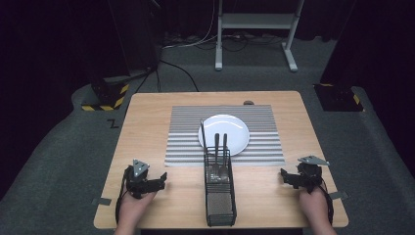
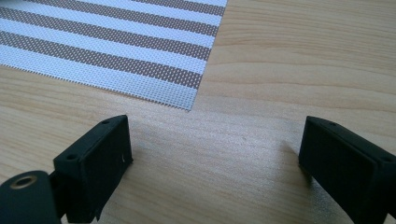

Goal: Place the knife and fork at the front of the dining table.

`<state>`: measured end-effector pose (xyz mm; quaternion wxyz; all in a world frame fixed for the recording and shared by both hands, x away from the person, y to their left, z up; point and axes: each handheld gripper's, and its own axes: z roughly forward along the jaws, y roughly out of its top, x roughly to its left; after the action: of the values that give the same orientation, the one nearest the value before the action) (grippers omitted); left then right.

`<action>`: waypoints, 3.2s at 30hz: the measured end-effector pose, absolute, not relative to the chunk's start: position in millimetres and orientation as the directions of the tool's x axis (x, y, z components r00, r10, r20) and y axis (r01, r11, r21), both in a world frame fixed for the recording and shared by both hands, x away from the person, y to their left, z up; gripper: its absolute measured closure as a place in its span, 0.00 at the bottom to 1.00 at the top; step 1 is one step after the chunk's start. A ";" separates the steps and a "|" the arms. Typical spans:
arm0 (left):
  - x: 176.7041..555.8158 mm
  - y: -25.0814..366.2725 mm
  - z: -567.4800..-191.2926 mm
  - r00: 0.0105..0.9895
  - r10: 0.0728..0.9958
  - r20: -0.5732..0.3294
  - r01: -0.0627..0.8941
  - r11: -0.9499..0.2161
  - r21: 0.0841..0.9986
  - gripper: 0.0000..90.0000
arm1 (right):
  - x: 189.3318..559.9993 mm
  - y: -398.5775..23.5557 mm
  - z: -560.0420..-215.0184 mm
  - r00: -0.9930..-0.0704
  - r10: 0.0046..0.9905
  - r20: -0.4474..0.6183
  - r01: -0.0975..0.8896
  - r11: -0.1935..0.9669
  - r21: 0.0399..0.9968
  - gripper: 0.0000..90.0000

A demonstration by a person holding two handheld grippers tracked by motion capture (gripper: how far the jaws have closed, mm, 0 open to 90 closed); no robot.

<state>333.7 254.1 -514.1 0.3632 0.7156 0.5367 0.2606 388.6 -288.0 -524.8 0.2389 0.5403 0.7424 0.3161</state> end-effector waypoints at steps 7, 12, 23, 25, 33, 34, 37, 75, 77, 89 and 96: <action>328.8 240.8 -504.5 0.308 0.950 -0.056 0.527 -0.121 0.841 0.03 | 388.2 -288.3 -524.5 -0.301 0.954 -0.014 0.653 0.216 0.726 0.10; 323.3 234.2 -496.8 0.343 0.934 -0.095 0.521 -0.105 0.847 0.04 | 378.4 -294.1 -524.1 -0.286 0.958 -0.011 0.653 0.203 0.730 0.13; 318.5 229.0 -481.1 0.344 0.933 -0.103 0.482 -0.082 0.872 0.04 | 370.3 -292.7 -524.5 -0.295 0.955 -0.013 0.650 0.211 0.730 0.13; 315.8 226.6 -476.3 0.343 0.934 -0.099 0.456 -0.073 0.887 0.07 | 370.3 -292.8 -524.5 -0.295 0.955 -0.013 0.650 0.211 0.730 0.13; 304.5 208.0 -461.2 0.400 0.916 -0.035 0.340 -0.113 0.934 0.06 | 370.3 -292.7 -524.5 -0.295 0.955 -0.013 0.651 0.211 0.730 0.13; 303.4 206.0 -459.6 0.419 0.907 -0.041 0.327 -0.109 0.939 0.06 | 370.3 -292.7 -524.5 -0.295 0.955 -0.013 0.651 0.211 0.730 0.13; 303.2 200.0 -454.7 0.454 0.890 -0.054 0.320 -0.106 0.941 0.08 | 370.3 -292.8 -524.5 -0.296 0.955 -0.013 0.650 0.211 0.730 0.13; 349.9 139.1 -422.8 0.474 0.874 -0.105 0.227 -0.006 0.974 0.20 | 370.2 -291.5 -524.7 -0.318 0.948 -0.013 0.645 0.227 0.730 0.12; 352.5 135.3 -421.8 0.468 0.878 -0.103 0.228 -0.007 0.974 0.23 | 370.3 -291.5 -524.7 -0.319 0.948 -0.014 0.644 0.228 0.730 0.12; 359.7 120.2 -420.1 0.471 0.878 -0.082 0.216 -0.025 0.976 0.59 | 370.3 -291.5 -524.7 -0.319 0.948 -0.014 0.644 0.228 0.730 0.12; 360.7 115.4 -424.5 0.446 0.890 -0.089 0.246 -0.027 0.969 0.71 | 370.3 -291.5 -524.7 -0.319 0.948 -0.014 0.644 0.228 0.730 0.12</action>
<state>360.7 115.4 -424.5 0.5452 0.6526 0.4352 0.2956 370.3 -291.5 -524.7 0.2373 0.5329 0.7468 0.3194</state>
